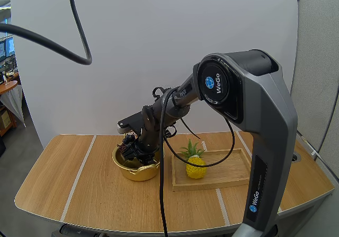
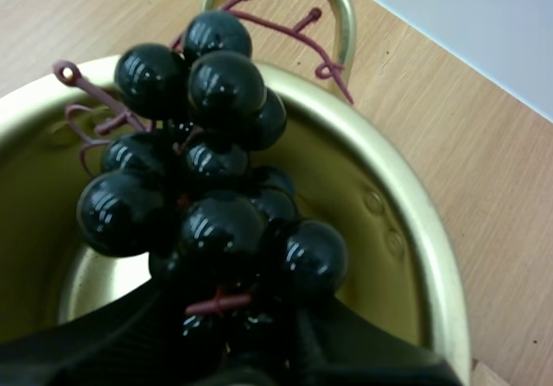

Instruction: Open the pot, put the grape inside, and close it

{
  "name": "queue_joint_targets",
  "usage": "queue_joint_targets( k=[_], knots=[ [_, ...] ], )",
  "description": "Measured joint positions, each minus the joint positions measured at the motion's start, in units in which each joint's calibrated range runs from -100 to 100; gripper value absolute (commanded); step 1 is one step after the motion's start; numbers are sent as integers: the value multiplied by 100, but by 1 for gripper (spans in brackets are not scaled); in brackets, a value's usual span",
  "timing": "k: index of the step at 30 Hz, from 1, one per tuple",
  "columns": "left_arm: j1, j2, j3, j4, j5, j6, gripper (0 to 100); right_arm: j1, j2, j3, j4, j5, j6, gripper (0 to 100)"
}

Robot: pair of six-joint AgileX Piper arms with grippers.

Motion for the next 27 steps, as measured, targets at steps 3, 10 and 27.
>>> queue_joint_targets(
  k=[3, 10, 27],
  knots=[
    [0, 0, 0, 0, 0, 0, 0, 0, 0, -11, 0, 74, 0, 9],
    [0, 0, 0, 0, 0, 0, 0, 0, 0, -51, 10, 344, 0, 100],
    [0, 0, 0, 0, 0, 0, 0, 0, -829, -39, 75, 550, 0, 100]
  ],
)
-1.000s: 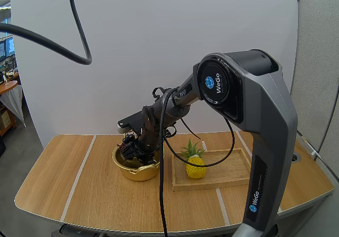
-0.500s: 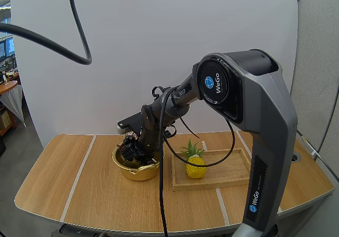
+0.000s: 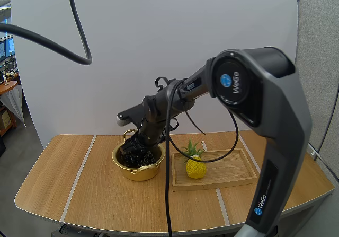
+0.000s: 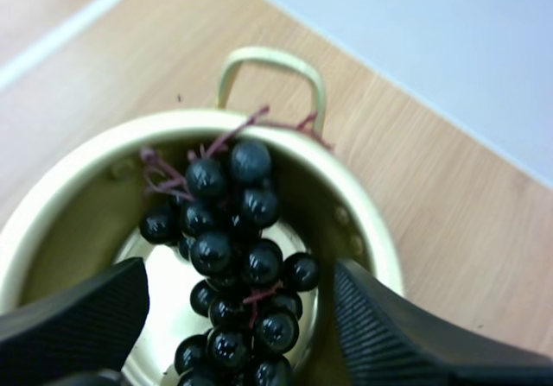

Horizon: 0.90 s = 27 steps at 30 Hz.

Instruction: Open the pot, put the grape inside, and close it

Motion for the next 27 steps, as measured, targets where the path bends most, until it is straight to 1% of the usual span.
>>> queue_joint_targets(
  k=[6, 7, 11, 17, 19, 24, 27],
  knots=[
    [0, 0, 0, 0, 0, 0, 0, 0, -949, 0, 90, 0, 0, 100],
    [0, 0, 0, 0, 0, 0, 0, 0, -1284, 0, 134, 43, 0, 100],
    [0, 0, 0, 0, 0, 0, 0, 0, -1957, 0, 176, 354, 0, 100],
    [0, 0, 0, 0, 0, 0, 0, 0, -3036, 0, 176, 1234, 0, 100],
    [0, 0, 0, 0, 0, 0, 0, 0, -3674, 0, 176, 1784, 0, 100],
    [0, 0, 0, 0, 0, 0, 0, 0, -4471, 0, 176, 2346, 0, 100],
    [0, 0, 0, 0, 0, 0, 0, 0, -5194, 0, 176, 2890, 0, 100]
  ],
)
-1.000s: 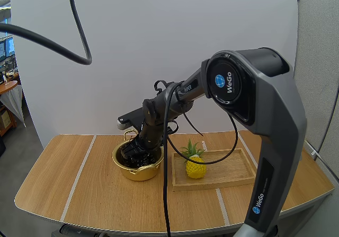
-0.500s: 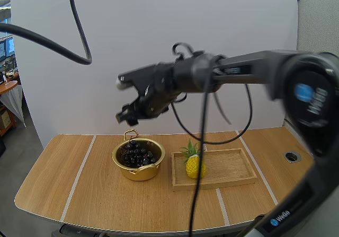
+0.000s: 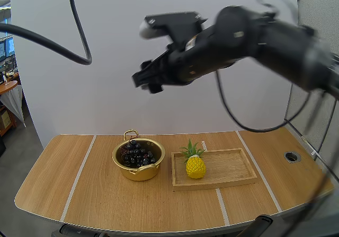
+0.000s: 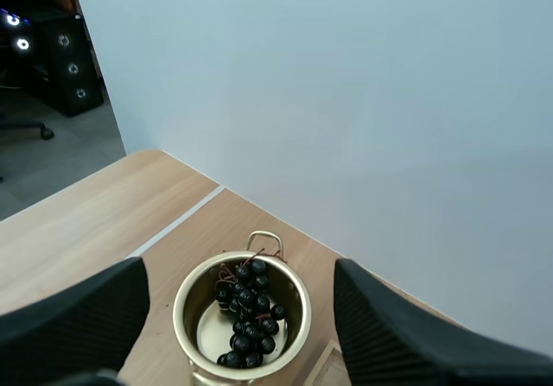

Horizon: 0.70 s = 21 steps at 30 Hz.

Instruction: Open the pot, put the grape inside, and close it

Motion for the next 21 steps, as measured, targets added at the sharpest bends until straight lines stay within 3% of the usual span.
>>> queue_joint_targets(
  k=[13, 16, 21],
  knots=[
    [0, 0, 0, 0, 0, 0, 0, 0, -2371, 294, 46, 2140, 0, 100],
    [0, 0, 0, 0, 0, 0, 0, 0, -3187, 798, 130, 2651, 33, 100],
    [0, 0, 0, 0, 0, 0, 0, -14, -3641, 1464, 189, 3005, 126, 100]
  ],
)
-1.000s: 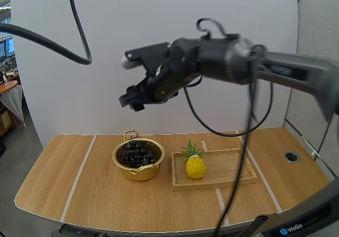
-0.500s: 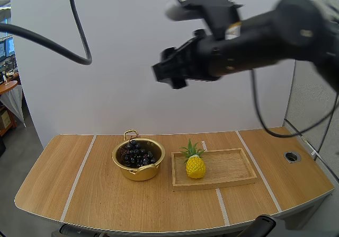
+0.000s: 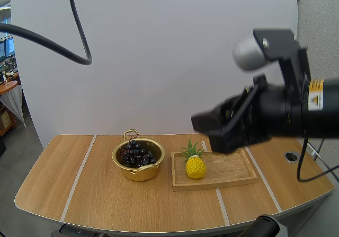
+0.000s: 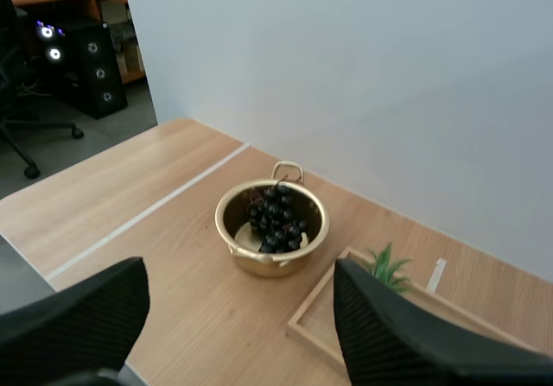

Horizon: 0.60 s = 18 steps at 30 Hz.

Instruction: Open the pot, put the grape inside, and close it

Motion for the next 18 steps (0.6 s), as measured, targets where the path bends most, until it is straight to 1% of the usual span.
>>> queue_joint_targets(
  k=[6, 13, 14, 15, 16, 17, 18],
  knots=[
    [0, 0, 0, 0, 0, 0, 0, -269, -234, 577, 96, 165, 59, 100],
    [0, 0, 0, 0, 0, 0, 0, -586, -293, 999, 132, 209, 59, 100],
    [0, 0, 0, 0, 0, 0, 0, -621, -293, 1048, 157, 229, 59, 89],
    [0, 0, 0, 0, 0, 0, 0, -656, -308, 1112, 181, 229, 59, 72],
    [0, 0, 0, 0, 0, 0, 0, -677, -334, 1167, 197, 248, 59, 53],
    [0, 0, 0, 0, 0, 0, 0, -709, -367, 1230, 251, 267, 33, 37],
    [0, 0, 0, 0, 0, 0, 0, -729, -389, 1257, 279, 267, 12, 13]
  ],
)
